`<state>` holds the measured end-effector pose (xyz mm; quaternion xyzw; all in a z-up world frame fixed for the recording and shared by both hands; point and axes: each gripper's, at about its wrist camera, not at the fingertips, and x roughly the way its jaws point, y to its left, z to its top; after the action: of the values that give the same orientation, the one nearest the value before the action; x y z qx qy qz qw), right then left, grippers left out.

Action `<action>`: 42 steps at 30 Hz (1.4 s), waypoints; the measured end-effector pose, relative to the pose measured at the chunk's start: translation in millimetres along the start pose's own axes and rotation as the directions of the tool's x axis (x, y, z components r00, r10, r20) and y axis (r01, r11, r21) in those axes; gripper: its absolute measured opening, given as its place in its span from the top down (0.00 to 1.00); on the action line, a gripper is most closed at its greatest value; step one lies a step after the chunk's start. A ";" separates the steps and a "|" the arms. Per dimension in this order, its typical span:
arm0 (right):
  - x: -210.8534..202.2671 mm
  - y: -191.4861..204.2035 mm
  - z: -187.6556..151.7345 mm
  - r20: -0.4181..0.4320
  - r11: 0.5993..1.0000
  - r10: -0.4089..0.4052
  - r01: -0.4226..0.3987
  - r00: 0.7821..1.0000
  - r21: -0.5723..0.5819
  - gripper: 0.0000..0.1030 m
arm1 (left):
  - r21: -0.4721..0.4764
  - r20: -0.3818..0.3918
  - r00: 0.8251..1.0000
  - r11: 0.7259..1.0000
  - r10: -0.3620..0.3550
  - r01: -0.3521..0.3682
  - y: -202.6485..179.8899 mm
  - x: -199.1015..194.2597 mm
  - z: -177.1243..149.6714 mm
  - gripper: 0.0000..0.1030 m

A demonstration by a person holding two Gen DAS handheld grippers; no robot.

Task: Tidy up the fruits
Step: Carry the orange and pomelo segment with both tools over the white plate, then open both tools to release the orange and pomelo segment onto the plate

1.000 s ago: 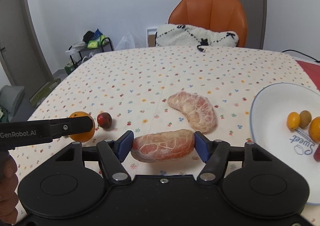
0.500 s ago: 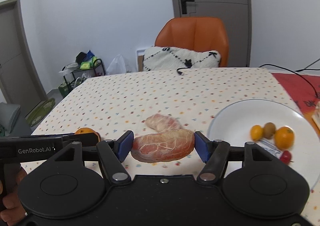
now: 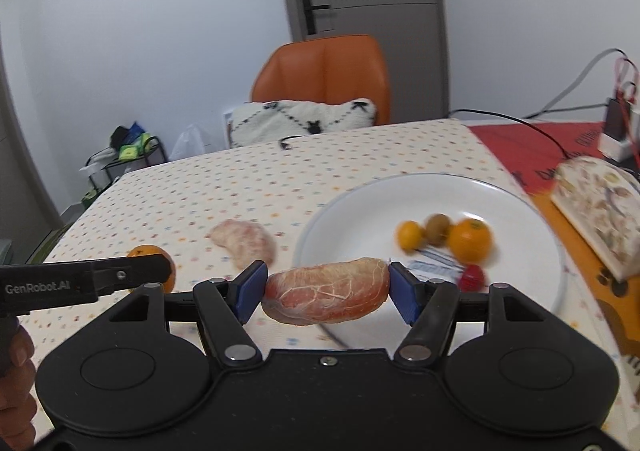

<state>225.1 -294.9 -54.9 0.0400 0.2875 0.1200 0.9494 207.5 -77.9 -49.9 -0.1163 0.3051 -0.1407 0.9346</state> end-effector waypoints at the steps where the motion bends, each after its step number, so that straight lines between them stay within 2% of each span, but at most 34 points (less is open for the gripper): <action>1: -0.8 -5.2 -1.0 0.002 1.000 -0.009 0.009 1.000 0.007 0.39 | 0.005 -0.002 1.000 1.000 -0.004 0.004 -3.3 1.8 0.0 0.60; 16: -7.4 -62.0 -10.3 0.023 0.991 -0.106 0.104 0.994 0.078 0.38 | 0.081 -0.039 0.998 0.996 -0.040 0.043 -45.0 31.9 2.7 0.60; 19: -6.9 -67.5 -10.7 0.042 0.990 -0.125 0.121 0.991 0.078 0.30 | 0.089 -0.045 0.998 0.995 -0.047 0.051 -51.7 37.9 4.2 0.60; 20: -7.9 -69.2 -11.0 0.054 0.989 -0.126 0.121 0.991 0.084 0.19 | 0.092 -0.046 0.998 0.994 -0.049 0.053 -54.1 39.8 4.9 0.60; 22: -11.4 -71.7 -11.4 0.072 0.988 -0.124 0.117 0.990 0.097 0.07 | 0.101 -0.048 0.997 0.993 -0.054 0.058 -59.0 43.7 6.2 0.60; 26: -19.1 -73.6 -12.8 0.086 0.990 -0.117 0.109 0.989 0.094 0.06 | 0.120 -0.051 0.997 0.990 -0.065 0.071 -70.0 50.1 8.0 0.60; 34: -32.0 -84.1 -24.0 0.090 0.982 -0.084 0.068 0.992 0.174 0.06 | 0.143 -0.038 0.996 0.986 -0.079 0.084 -84.2 53.2 11.3 0.60; 37: -34.7 -83.4 -25.2 0.097 0.981 -0.075 0.057 0.992 0.184 0.06 | 0.159 -0.010 0.997 0.984 -0.080 0.080 -87.2 46.4 11.4 0.53; 39: -37.0 -80.1 -25.4 0.103 0.983 -0.076 0.057 0.992 0.173 0.06 | 0.168 -0.010 0.998 0.984 -0.064 0.064 -86.7 43.5 10.4 0.44; 42: -39.8 -78.2 -26.6 0.110 0.985 -0.065 0.046 0.992 0.166 0.06 | 0.165 0.003 0.999 0.985 -0.042 0.041 -81.3 37.0 9.6 0.37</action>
<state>194.3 -380.4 -67.0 0.1163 0.2422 0.0670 0.9609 226.4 -164.9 -37.6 -0.0453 0.2871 -0.1844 0.9389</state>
